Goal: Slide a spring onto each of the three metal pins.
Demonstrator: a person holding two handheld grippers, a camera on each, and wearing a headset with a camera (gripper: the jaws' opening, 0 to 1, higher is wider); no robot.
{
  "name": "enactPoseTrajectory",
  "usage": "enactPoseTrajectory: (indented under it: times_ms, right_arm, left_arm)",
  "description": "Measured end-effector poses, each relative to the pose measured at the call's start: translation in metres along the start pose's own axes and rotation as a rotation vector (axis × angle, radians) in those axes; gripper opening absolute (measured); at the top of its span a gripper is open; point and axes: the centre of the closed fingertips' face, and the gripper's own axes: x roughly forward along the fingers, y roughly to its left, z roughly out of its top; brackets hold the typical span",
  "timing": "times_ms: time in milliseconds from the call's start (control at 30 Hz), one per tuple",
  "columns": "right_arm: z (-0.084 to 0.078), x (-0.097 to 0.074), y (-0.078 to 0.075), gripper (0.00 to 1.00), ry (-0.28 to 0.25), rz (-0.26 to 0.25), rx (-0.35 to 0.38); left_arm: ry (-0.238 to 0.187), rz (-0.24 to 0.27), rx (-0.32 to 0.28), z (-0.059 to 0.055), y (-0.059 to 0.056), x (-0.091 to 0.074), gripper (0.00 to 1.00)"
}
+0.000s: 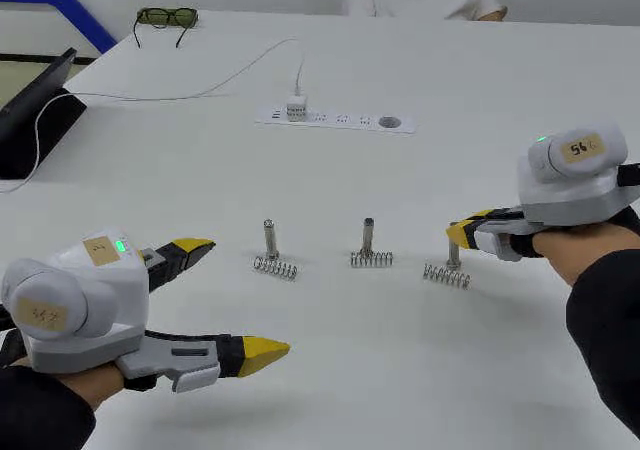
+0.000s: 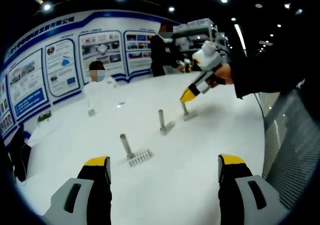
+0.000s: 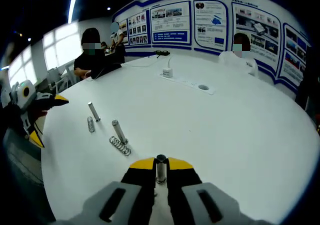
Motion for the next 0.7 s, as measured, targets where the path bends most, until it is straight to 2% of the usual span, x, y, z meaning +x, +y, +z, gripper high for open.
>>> enactPoseTrajectory:
  times_ms: [700]
  right_arm:
    - [-0.0075, -0.0066, 0.0051, 0.10, -0.006, 0.022, -0.002]
  left_arm:
    - [0.016, -0.017, 0.022, 0.0040, -0.0047, 0.0014, 0.90]
